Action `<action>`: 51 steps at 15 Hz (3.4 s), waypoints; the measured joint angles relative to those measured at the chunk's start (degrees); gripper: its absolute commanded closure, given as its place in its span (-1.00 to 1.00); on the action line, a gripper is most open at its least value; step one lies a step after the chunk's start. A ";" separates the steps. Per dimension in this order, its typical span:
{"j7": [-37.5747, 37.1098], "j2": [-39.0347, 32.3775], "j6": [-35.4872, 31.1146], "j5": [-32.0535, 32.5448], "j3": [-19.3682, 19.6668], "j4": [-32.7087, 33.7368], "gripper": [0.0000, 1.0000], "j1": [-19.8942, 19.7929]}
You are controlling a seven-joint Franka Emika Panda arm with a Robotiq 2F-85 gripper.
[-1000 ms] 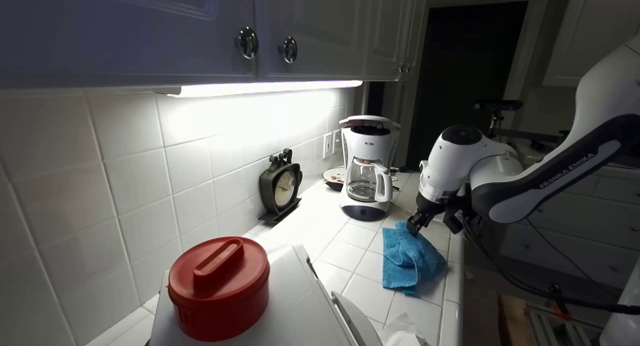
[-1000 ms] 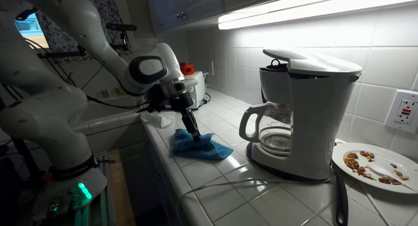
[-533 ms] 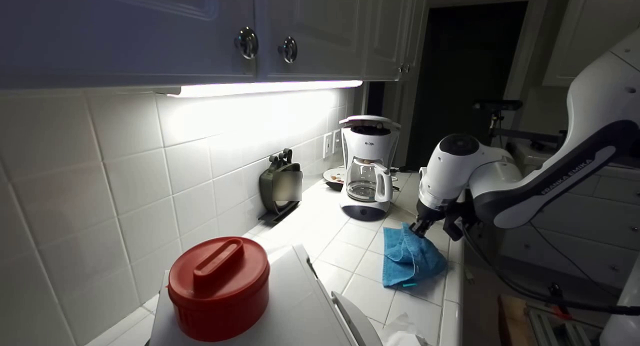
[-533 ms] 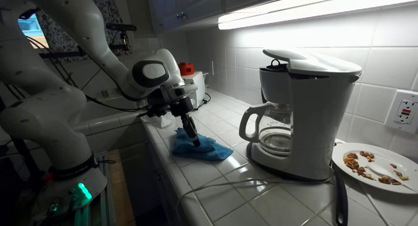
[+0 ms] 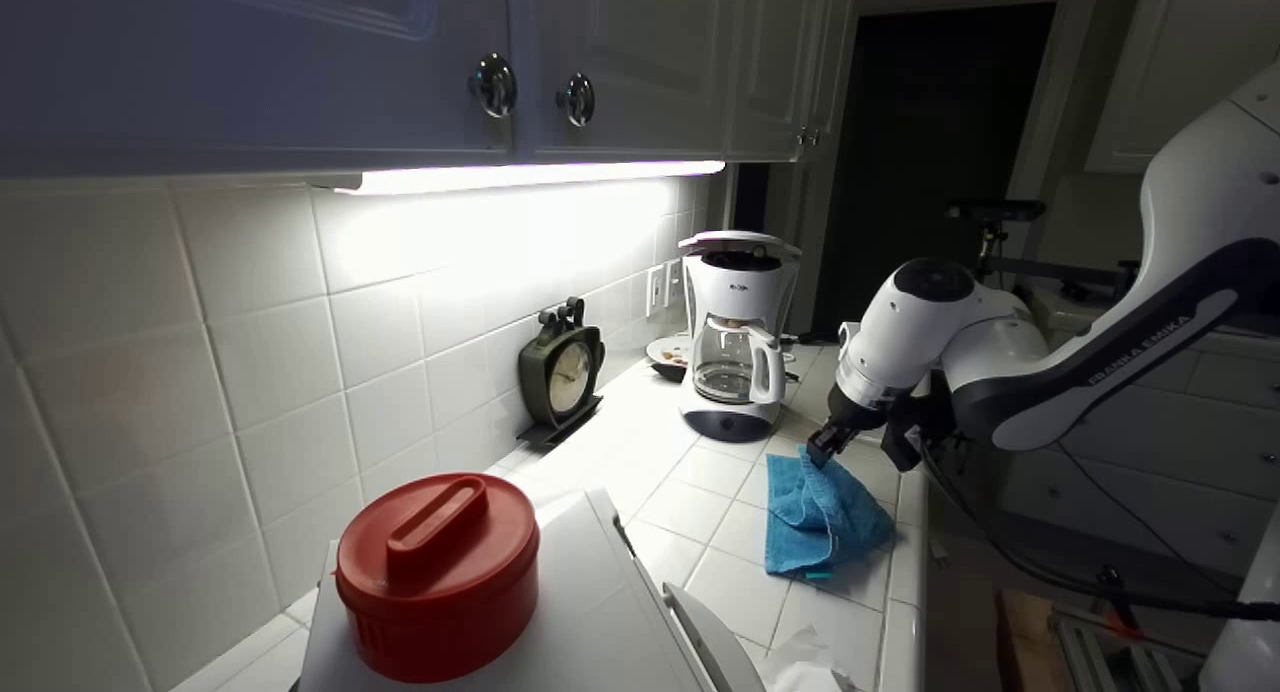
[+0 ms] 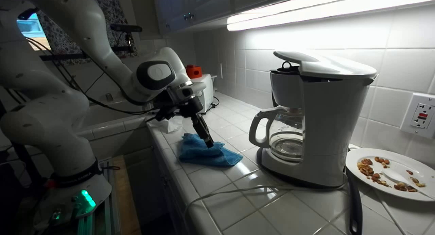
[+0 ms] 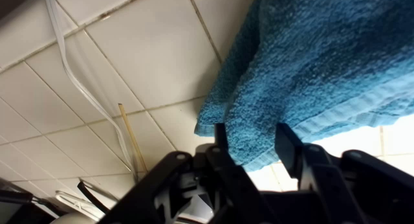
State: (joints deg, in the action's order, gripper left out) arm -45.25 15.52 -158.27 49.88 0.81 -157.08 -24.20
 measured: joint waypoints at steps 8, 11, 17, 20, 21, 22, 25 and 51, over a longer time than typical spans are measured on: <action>-1.76 -2.12 -5.43 4.00 0.00 -0.23 -1.00 -1.09; -2.81 -3.53 -6.65 5.70 0.00 -0.24 -0.47 -1.48; -4.75 -5.81 -7.98 7.82 -0.01 -0.24 0.37 -2.14; -4.91 -6.13 -8.04 7.82 -0.01 -0.22 0.81 -2.14; -4.93 -6.10 -8.04 7.79 -0.01 -0.17 0.89 -2.07; -4.94 -6.01 -8.04 7.67 -0.02 -0.09 0.95 -1.88; -4.93 -5.19 -7.99 6.61 -0.06 0.02 0.88 -0.62; 11.95 10.53 13.16 -27.81 -3.47 -0.16 -0.71 9.22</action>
State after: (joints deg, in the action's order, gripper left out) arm -33.31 26.05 -145.10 22.07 -2.67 -157.24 -14.97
